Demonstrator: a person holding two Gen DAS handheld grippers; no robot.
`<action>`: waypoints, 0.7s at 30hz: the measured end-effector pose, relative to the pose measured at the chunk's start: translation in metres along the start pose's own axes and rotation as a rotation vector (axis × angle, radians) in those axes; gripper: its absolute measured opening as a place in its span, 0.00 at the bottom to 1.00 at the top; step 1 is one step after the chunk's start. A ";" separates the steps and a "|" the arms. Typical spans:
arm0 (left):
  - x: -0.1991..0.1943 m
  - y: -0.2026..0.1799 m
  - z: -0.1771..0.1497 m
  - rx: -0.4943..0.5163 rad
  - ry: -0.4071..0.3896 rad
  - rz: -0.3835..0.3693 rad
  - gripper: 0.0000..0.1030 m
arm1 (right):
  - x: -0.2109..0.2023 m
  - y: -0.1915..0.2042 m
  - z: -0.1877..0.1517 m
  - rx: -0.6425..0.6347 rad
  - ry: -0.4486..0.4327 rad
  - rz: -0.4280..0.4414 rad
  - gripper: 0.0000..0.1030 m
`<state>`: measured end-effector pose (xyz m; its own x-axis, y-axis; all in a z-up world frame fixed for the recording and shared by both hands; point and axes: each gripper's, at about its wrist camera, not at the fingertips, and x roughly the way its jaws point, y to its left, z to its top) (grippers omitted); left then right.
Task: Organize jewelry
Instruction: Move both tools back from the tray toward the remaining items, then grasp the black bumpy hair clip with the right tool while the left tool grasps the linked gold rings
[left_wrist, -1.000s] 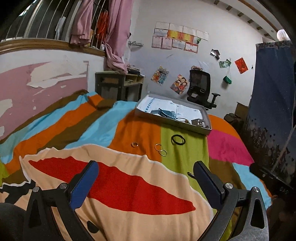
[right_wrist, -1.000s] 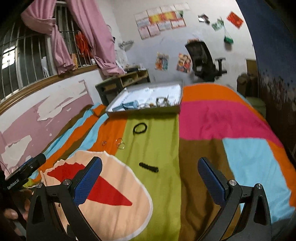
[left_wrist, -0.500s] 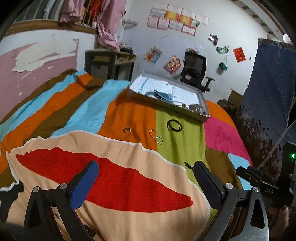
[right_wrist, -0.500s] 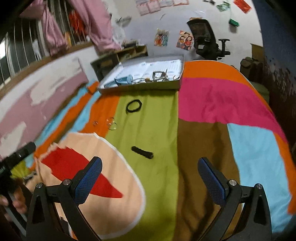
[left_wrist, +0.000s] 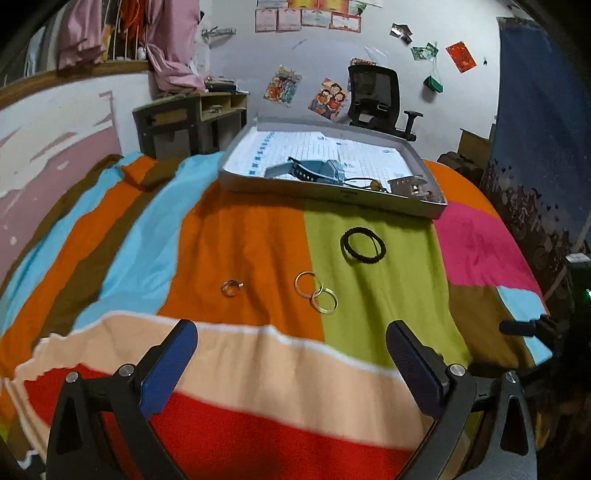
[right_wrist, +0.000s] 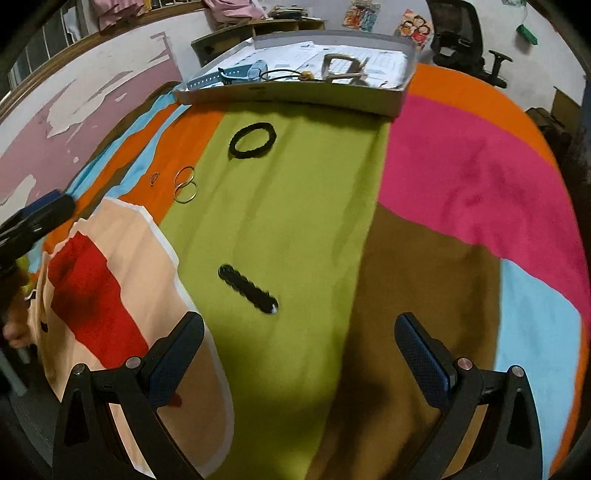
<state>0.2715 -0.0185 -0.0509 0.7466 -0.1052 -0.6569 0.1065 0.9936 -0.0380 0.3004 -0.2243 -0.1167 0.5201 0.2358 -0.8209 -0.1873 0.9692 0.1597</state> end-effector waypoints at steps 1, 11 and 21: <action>0.007 0.000 0.001 -0.006 0.000 -0.004 1.00 | 0.003 0.001 0.001 -0.017 -0.004 0.002 0.99; 0.071 -0.010 0.012 0.077 0.005 -0.045 0.82 | 0.033 0.018 0.010 -0.132 -0.006 0.070 0.69; 0.112 -0.009 0.011 0.075 0.086 -0.124 0.55 | 0.064 0.038 0.013 -0.195 0.060 0.061 0.32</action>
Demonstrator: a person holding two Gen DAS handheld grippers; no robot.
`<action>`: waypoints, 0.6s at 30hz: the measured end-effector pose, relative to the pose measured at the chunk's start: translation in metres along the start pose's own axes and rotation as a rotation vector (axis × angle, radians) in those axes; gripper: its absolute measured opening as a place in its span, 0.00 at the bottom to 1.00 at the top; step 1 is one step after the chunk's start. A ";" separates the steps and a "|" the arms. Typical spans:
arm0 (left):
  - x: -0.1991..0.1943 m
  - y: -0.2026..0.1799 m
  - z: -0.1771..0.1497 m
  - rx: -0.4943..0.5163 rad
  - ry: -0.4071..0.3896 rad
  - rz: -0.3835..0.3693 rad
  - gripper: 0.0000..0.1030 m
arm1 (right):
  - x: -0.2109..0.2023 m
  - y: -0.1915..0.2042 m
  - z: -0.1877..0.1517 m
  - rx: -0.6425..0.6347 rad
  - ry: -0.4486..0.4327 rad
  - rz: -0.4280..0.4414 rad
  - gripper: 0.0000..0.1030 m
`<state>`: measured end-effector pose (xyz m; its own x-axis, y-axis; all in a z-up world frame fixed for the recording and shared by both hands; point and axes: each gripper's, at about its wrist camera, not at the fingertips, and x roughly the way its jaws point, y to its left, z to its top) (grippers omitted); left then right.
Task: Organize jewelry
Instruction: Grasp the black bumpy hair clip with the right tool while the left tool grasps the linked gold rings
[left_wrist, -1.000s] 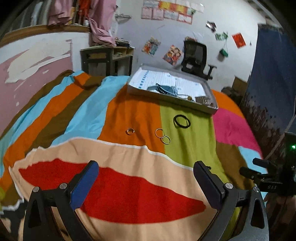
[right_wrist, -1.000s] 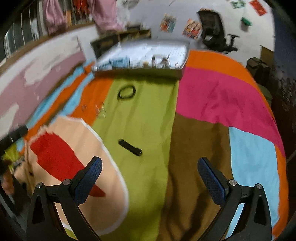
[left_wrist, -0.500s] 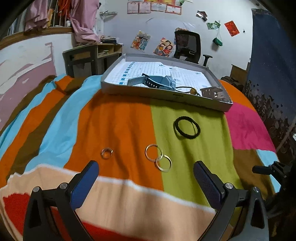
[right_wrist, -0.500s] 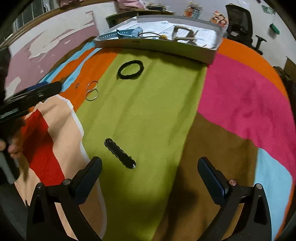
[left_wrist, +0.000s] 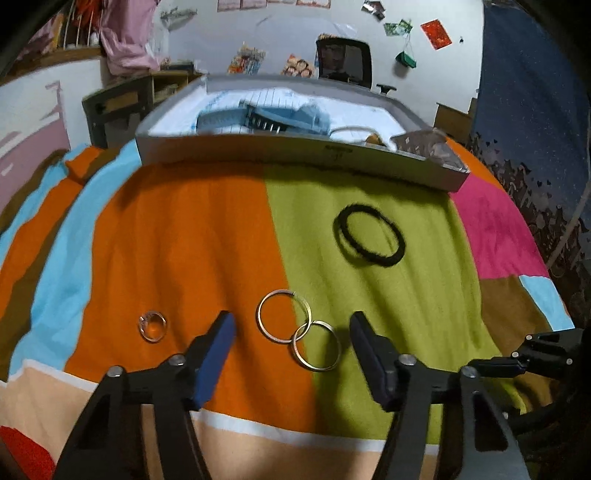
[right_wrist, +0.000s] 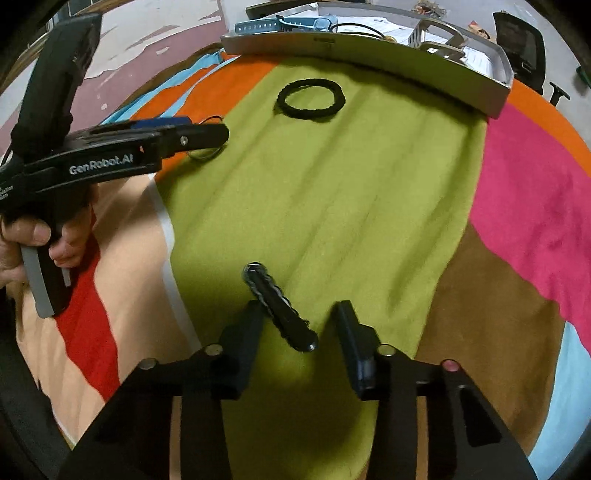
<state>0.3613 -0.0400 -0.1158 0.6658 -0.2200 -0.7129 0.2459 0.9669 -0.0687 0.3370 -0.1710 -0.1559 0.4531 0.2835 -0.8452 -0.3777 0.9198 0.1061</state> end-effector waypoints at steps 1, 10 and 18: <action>0.002 0.002 -0.001 -0.009 0.008 -0.003 0.51 | 0.001 0.000 0.002 0.000 -0.005 -0.004 0.28; 0.005 0.006 -0.002 -0.055 0.059 -0.047 0.20 | 0.006 -0.009 0.019 0.068 -0.057 -0.017 0.11; -0.004 0.002 -0.001 -0.062 0.052 -0.067 0.06 | -0.009 -0.010 0.030 0.063 -0.163 0.028 0.11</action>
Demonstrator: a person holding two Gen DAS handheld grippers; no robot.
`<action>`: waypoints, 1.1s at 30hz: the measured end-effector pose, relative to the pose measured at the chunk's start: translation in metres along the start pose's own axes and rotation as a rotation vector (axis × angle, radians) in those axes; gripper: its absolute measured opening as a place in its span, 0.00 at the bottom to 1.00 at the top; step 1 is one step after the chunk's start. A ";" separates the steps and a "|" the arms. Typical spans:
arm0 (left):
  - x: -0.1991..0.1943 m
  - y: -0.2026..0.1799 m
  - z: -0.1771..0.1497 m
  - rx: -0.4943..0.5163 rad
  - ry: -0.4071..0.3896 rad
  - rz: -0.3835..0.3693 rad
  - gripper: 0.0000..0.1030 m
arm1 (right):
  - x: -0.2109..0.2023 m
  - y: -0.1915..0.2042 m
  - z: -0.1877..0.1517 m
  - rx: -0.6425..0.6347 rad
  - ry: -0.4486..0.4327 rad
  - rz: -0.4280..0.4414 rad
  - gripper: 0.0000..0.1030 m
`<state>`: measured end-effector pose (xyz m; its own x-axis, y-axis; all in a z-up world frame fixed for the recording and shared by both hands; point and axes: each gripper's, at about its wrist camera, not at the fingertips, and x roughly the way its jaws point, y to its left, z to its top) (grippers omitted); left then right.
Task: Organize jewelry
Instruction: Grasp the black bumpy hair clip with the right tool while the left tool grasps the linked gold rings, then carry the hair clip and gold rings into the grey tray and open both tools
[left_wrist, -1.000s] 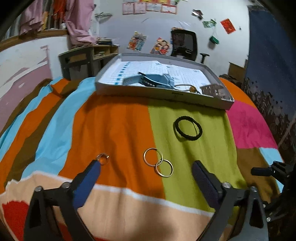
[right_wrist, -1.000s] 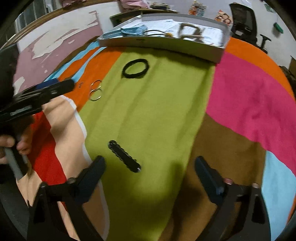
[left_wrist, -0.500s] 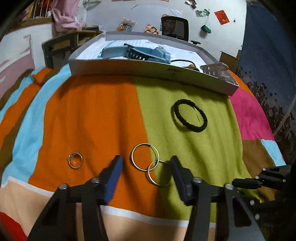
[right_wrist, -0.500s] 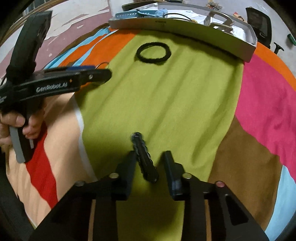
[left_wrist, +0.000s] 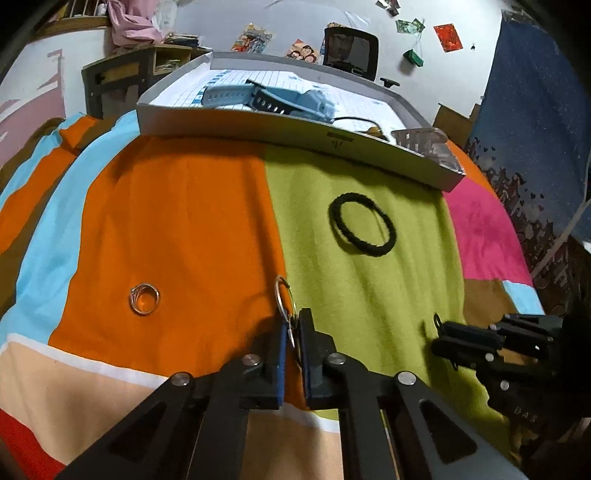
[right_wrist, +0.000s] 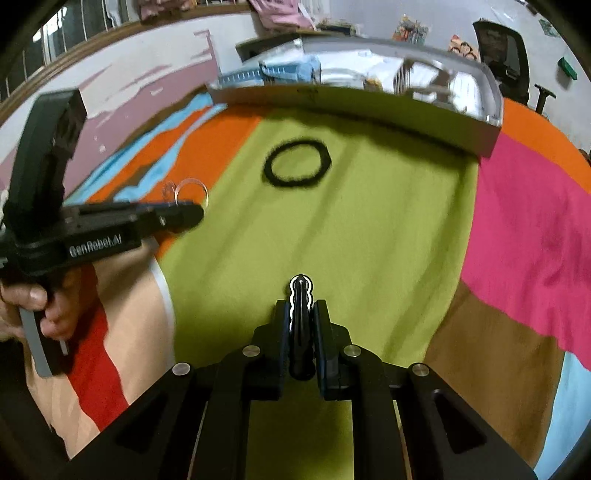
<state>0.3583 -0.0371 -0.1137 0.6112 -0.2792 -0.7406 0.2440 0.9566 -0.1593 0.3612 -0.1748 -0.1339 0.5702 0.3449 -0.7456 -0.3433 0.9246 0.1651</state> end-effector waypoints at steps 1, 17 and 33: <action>-0.002 -0.002 0.000 0.009 -0.007 0.006 0.05 | -0.004 0.000 0.003 -0.002 -0.020 -0.001 0.11; -0.054 -0.059 0.028 0.149 -0.199 0.065 0.04 | -0.065 -0.039 0.037 0.102 -0.352 -0.079 0.11; 0.038 -0.094 0.170 0.078 -0.141 -0.056 0.04 | -0.049 -0.134 0.114 0.245 -0.477 -0.152 0.11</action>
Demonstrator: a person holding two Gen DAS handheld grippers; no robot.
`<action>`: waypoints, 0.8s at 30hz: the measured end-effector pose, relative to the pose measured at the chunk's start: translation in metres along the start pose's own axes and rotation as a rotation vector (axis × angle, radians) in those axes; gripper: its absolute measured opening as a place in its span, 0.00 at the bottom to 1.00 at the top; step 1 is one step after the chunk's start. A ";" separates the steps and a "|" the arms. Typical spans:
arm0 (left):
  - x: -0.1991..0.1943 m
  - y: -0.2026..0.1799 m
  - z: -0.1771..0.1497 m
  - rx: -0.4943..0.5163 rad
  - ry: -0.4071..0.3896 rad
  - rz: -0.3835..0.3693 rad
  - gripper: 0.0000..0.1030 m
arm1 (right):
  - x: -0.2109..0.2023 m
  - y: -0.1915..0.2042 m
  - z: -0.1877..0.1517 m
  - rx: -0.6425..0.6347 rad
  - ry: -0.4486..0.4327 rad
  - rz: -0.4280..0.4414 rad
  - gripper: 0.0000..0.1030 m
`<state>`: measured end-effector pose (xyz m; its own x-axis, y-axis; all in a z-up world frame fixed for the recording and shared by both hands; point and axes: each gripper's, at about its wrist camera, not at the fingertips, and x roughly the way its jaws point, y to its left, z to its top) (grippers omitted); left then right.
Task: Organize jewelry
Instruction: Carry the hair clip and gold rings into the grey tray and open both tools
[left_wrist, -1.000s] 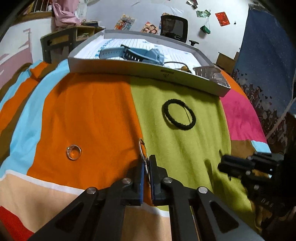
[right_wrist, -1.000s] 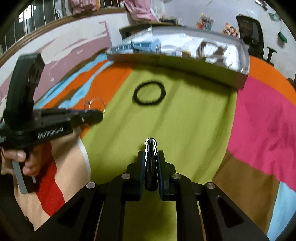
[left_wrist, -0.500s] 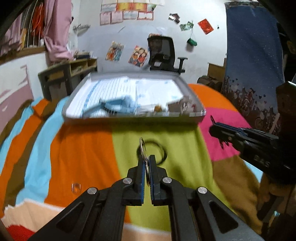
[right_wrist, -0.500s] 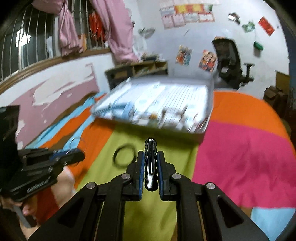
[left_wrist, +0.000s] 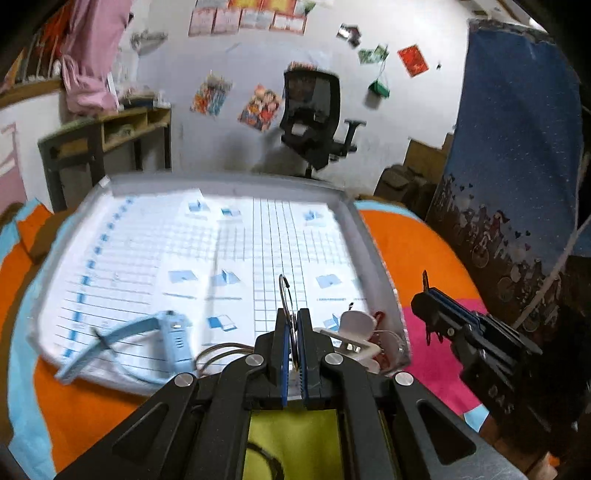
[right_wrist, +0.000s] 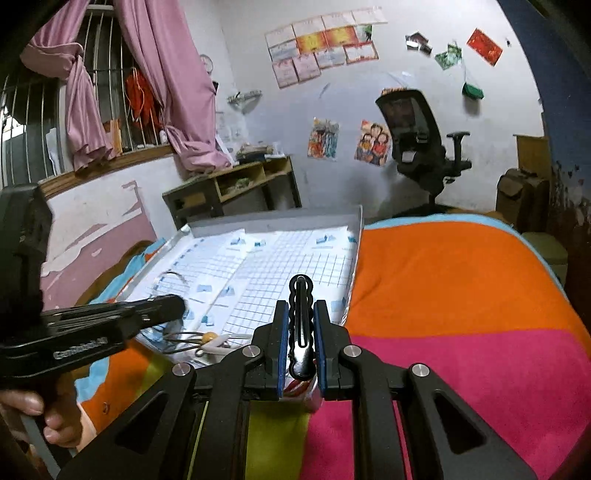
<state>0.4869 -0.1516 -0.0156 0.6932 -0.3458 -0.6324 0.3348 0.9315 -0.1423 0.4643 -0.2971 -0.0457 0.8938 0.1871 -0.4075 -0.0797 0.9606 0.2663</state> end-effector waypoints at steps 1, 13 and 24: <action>0.009 0.001 -0.001 -0.009 0.026 0.005 0.04 | 0.006 0.000 -0.001 -0.006 0.014 0.003 0.11; 0.023 0.007 -0.012 -0.031 0.097 0.082 0.05 | 0.027 -0.001 -0.021 0.000 0.102 0.016 0.12; -0.007 -0.003 -0.016 -0.032 0.049 0.116 0.09 | -0.002 -0.009 -0.015 0.021 0.011 -0.015 0.37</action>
<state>0.4711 -0.1498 -0.0226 0.6936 -0.2307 -0.6824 0.2335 0.9682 -0.0899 0.4563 -0.3035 -0.0602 0.8898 0.1755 -0.4213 -0.0572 0.9587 0.2785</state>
